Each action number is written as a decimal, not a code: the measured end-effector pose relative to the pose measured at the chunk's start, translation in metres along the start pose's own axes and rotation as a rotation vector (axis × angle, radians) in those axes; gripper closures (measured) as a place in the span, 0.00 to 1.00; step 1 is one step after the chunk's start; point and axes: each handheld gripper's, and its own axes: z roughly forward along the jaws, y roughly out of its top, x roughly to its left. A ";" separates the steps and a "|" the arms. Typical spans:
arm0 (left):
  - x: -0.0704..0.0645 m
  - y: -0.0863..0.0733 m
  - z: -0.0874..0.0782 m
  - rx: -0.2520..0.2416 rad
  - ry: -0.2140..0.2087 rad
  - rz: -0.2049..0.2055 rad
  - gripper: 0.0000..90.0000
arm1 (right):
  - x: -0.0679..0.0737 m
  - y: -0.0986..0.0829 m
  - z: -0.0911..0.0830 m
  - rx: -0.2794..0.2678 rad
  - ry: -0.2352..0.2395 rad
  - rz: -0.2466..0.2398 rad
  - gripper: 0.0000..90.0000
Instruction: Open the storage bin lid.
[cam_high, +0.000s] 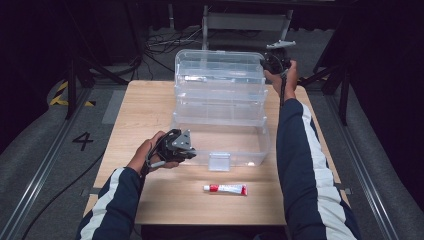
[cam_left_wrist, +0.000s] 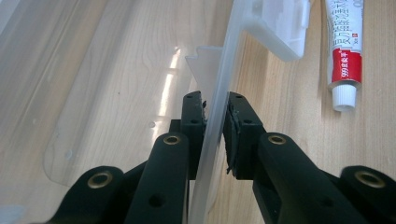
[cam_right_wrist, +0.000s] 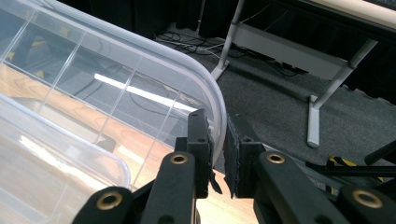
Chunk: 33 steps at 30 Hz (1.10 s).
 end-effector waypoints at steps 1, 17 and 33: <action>0.000 0.000 0.000 0.000 0.000 0.000 0.88 | 0.000 0.000 0.001 0.005 -0.001 0.001 0.91; -0.001 -0.001 0.002 -0.014 -0.005 -0.010 0.88 | -0.003 -0.002 0.012 0.057 0.011 0.012 0.90; 0.001 -0.002 0.003 -0.023 0.000 -0.028 0.87 | -0.016 -0.014 0.014 0.116 -0.008 0.020 0.88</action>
